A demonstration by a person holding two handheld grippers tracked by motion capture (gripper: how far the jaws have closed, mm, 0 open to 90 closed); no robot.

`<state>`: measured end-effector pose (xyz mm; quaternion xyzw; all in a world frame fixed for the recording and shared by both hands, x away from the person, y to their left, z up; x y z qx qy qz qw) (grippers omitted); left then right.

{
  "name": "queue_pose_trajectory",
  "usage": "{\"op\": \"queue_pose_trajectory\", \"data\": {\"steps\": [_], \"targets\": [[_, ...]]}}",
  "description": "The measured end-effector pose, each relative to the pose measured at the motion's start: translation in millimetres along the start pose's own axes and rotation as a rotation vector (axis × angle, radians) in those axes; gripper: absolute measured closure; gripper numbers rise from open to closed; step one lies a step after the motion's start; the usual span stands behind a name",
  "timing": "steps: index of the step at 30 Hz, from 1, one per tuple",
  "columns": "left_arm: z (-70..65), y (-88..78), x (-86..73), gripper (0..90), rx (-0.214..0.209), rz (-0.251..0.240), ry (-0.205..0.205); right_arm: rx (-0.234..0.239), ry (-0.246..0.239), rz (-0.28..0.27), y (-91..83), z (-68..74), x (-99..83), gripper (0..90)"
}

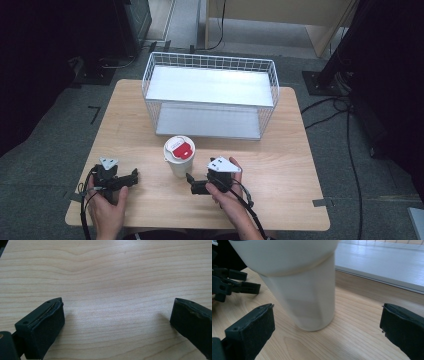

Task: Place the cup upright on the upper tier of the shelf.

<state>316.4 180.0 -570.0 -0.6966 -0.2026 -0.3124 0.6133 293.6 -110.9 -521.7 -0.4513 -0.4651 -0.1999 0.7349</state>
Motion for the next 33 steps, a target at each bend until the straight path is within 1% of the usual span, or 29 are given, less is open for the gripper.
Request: {"op": "queue_pose_trajectory", "data": {"steps": [4,6,8,12,15,17,19,22,24,25,27,29,33], "targets": [[0.0,0.0,0.0,0.0,0.0,0.0,0.0,0.011,0.01,-0.007,4.1,4.7,0.7,0.0],[0.0,0.0,0.0,0.0,0.0,0.0,0.0,0.016,0.019,-0.011,8.9,9.0,0.4,0.0],[0.0,0.0,0.0,0.0,0.0,0.0,0.0,0.018,0.019,-0.017,10.9,10.2,0.7,0.0],[0.0,0.0,0.0,0.0,0.0,0.0,0.0,0.021,0.034,-0.035,15.6,13.3,2.6,0.0],[0.0,0.0,0.0,0.0,0.0,0.0,0.0,0.029,0.047,-0.035,19.1,16.3,3.5,0.0],[-0.1,0.0,0.0,0.0,0.0,0.0,-0.001,0.037,0.046,-0.038,21.7,19.0,4.1,0.0],[0.0,0.0,0.0,0.0,0.0,0.0,0.0,0.035,0.035,-0.041,24.4,20.9,4.6,0.0],[0.0,0.0,0.0,0.0,0.0,0.0,0.0,0.032,0.034,-0.045,28.1,24.0,5.1,1.4],[-0.1,0.0,0.0,0.0,0.0,0.0,-0.001,0.027,0.034,-0.053,29.3,24.4,5.7,2.8],[0.0,0.0,0.0,0.0,0.0,0.0,0.0,0.016,0.036,-0.073,31.0,25.5,7.2,4.8],[0.0,0.0,0.0,0.0,0.0,0.0,0.0,0.019,0.039,-0.079,31.8,27.0,7.8,6.1],[-0.1,0.0,0.0,0.0,0.0,0.0,-0.001,0.011,0.03,-0.087,33.5,27.9,8.3,6.6],[-0.1,0.0,0.0,0.0,0.0,0.0,-0.001,0.009,0.035,-0.1,36.0,29.0,9.7,7.0]]}}
Point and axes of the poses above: each handheld gripper's, and its own axes: y roughly forward along the jaws, x roughly out of its top, z roughly to its left, the point moved 7 cm from there along y, roughly forward along the jaws, and after that the axes turned 5 degrees about -x, right-handed, at the moved point
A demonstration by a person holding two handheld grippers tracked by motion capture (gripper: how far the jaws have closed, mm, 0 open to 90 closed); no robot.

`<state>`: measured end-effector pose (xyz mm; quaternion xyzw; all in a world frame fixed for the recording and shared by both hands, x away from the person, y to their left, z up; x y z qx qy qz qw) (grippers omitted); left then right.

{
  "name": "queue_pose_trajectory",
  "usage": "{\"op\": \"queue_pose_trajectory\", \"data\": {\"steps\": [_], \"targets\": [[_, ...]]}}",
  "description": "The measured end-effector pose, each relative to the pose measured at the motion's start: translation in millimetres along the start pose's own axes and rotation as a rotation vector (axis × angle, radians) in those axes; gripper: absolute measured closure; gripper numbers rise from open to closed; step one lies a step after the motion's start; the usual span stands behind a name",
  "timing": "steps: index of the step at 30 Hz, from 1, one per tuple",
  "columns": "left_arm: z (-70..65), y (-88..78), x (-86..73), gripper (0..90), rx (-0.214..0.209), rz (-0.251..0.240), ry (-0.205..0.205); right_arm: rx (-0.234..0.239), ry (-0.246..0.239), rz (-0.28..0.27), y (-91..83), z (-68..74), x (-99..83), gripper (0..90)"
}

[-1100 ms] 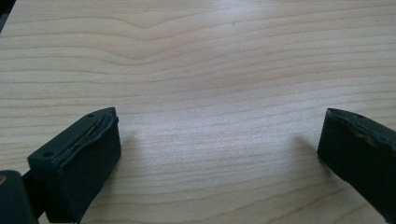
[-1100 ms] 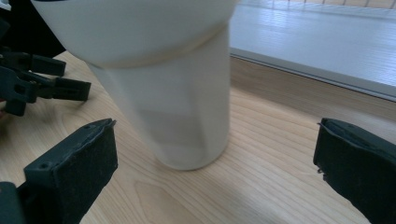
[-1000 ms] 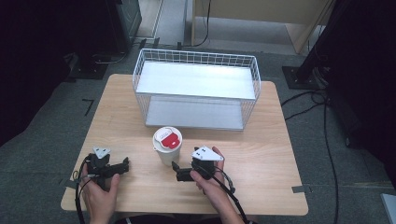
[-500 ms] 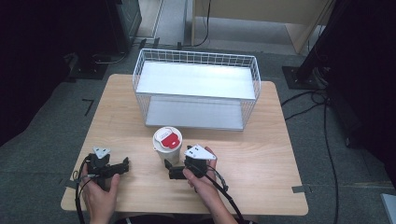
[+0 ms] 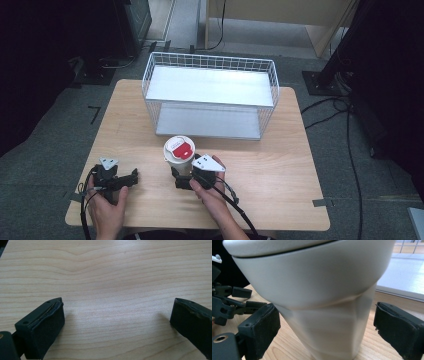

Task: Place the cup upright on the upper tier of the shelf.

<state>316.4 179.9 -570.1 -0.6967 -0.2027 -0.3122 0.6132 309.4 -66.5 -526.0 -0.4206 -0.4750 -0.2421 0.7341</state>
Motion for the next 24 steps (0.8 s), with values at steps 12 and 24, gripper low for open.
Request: {"op": "queue_pose_trajectory", "data": {"steps": [12,24], "targets": [[0.1,-0.1,-0.1,0.0,0.0,0.001,0.002,0.005,0.014,-0.061,10.5,3.1,-0.6,8.2],[0.0,0.0,0.0,0.0,0.0,0.0,0.001,0.007,0.025,-0.152,20.0,6.0,9.8,6.8]]}}
Point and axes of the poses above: each handheld gripper's, and its own axes: y roughly forward along the jaws, x roughly out of its top, z roughly to its left, the point moved 7 cm from there along y, roughly forward along the jaws, and after that the axes turned 5 degrees about -x, right-handed, at the moved point
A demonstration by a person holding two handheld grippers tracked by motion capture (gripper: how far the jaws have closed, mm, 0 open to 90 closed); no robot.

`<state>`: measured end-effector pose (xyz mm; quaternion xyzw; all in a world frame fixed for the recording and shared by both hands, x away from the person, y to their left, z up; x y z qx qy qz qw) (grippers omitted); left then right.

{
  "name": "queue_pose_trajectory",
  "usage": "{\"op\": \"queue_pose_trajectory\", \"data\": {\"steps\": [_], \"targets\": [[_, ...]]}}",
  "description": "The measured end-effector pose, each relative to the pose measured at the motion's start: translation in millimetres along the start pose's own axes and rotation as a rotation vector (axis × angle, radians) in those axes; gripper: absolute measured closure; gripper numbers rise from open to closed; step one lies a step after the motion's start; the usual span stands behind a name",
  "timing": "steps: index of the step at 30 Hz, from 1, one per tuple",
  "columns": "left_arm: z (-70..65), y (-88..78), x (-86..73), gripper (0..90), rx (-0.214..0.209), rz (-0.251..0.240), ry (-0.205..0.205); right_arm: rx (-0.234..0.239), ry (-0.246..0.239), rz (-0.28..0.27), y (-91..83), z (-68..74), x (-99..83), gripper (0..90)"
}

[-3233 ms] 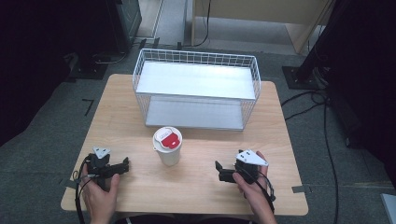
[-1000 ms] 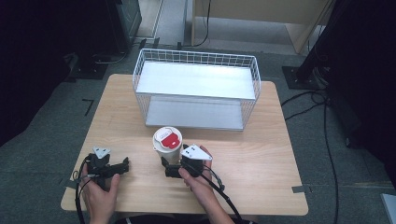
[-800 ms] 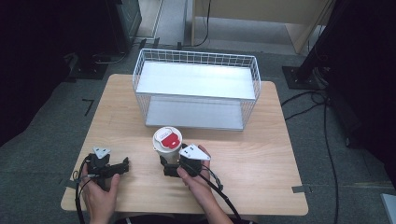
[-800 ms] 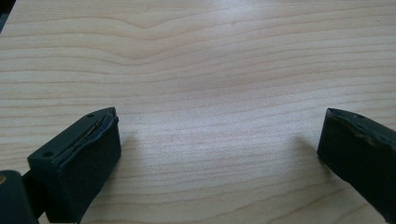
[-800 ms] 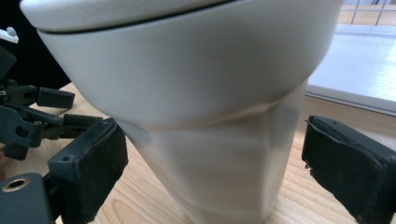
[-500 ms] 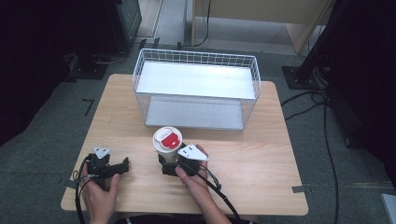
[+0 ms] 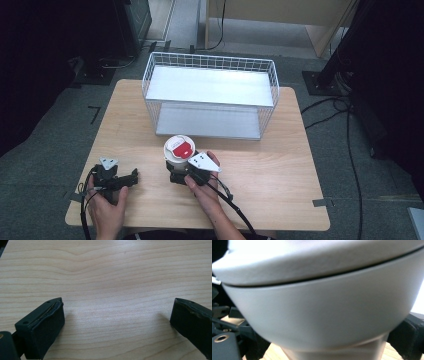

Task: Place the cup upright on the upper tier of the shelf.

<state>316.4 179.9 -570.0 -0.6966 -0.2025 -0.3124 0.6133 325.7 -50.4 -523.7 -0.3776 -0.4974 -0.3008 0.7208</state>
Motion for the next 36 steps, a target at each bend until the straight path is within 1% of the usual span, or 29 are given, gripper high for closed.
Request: {"op": "queue_pose_trajectory", "data": {"steps": [2,4,8,10,11,13,15,19,22,24,28,31,32,34,36], "targets": [[0.0,0.0,0.0,0.0,0.0,0.0,0.0,-0.006,0.005,-0.011,1.4,0.2,0.2,5.0],[0.0,0.0,0.0,0.0,0.0,0.0,0.0,-0.01,0.0,-0.023,1.9,1.4,0.5,4.8],[-0.3,0.1,0.1,0.0,-0.002,-0.001,0.002,-0.027,-0.026,-0.048,1.5,3.4,1.9,6.9],[-0.5,0.2,0.2,0.0,-0.003,0.0,0.002,-0.04,-0.02,-0.054,0.7,2.4,2.0,8.6],[-0.5,0.2,0.2,0.0,-0.003,-0.001,0.002,-0.051,-0.006,-0.057,0.1,1.5,2.4,9.1],[-0.6,0.2,0.2,0.0,-0.003,-0.001,0.002,-0.062,0.006,-0.071,-1.3,0.2,4.4,9.6],[-0.6,0.2,0.2,0.0,-0.003,-0.001,0.002,-0.079,-0.005,-0.082,-3.5,-0.3,7.3,9.6],[-1.2,0.6,0.5,0.0,-0.005,-0.002,0.003,-0.084,0.007,-0.118,-9.9,0.6,18.4,10.5],[-1.5,0.8,0.6,0.0,-0.005,-0.003,0.001,-0.079,0.002,-0.134,-12.1,1.7,24.3,10.7],[-1.5,0.8,0.7,0.0,-0.005,-0.004,0.001,-0.074,0.009,-0.139,-13.7,2.2,27.4,10.8],[-1.3,0.7,0.7,0.0,-0.004,-0.003,0.002,-0.08,0.016,-0.163,-17.5,2.0,36.6,10.9],[-1.3,0.7,0.7,0.0,-0.004,-0.003,0.003,-0.084,0.006,-0.189,-21.5,2.2,46.5,10.9],[-1.3,0.7,0.7,0.0,-0.004,-0.003,0.003,-0.093,-0.002,-0.199,-23.3,2.4,50.9,10.9],[-1.3,0.7,0.7,0.0,-0.005,-0.003,0.003,-0.099,-0.022,-0.215,-25.8,2.1,57.5,10.9],[-1.4,0.7,0.7,0.0,-0.004,-0.003,0.002,-0.111,-0.032,-0.233,-29.1,2.2,65.2,10.9]]}}
Point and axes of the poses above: each handheld gripper's, and its own axes: y roughly forward along the jaws, x roughly out of its top, z roughly to its left, the point moved 7 cm from there along y, roughly forward along the jaws, and after that the axes turned 5 degrees about -x, right-handed, at the moved point
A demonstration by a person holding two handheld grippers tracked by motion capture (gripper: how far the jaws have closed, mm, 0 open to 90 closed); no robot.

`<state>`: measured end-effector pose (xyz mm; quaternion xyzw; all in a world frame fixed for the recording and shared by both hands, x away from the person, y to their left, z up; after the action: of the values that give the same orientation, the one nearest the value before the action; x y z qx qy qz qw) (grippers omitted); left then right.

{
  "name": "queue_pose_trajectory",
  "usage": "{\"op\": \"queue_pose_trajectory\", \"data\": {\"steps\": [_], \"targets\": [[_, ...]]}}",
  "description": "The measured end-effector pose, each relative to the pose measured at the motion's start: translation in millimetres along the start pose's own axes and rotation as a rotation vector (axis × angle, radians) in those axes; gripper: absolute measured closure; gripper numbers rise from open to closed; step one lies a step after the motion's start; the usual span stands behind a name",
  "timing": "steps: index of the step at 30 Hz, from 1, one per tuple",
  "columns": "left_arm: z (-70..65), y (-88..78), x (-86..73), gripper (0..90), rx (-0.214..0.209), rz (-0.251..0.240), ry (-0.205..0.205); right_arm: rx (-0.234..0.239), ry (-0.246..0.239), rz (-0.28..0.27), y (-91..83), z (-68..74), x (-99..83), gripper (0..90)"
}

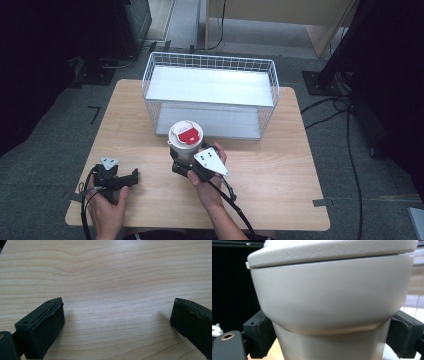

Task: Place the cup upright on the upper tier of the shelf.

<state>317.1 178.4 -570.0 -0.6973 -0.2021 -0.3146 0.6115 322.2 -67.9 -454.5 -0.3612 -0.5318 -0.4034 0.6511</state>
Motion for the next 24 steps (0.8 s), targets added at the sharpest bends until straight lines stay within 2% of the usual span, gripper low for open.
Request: {"op": "queue_pose_trajectory", "data": {"steps": [5,11,24], "targets": [[0.0,-0.1,0.0,0.0,0.0,0.001,0.0,-0.008,-0.025,-0.048,-4.1,-1.3,21.7,11.0],[0.1,-0.2,-0.1,0.0,0.0,0.003,0.002,-0.022,-0.031,-0.094,-8.3,-4.1,46.4,11.0],[0.1,-0.1,-0.1,0.0,0.0,0.002,0.001,-0.076,-0.058,-0.171,-5.1,-25.3,100.6,11.1]]}}
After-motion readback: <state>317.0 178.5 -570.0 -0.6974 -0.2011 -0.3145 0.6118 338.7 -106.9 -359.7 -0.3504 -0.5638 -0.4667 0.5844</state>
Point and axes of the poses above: each handheld gripper's, and its own axes: y roughly forward along the jaws, x roughly out of its top, z roughly to its left, the point moved 7 cm from there along y, roughly forward along the jaws, and after that the axes turned 5 degrees about -x, right-handed, at the moved point
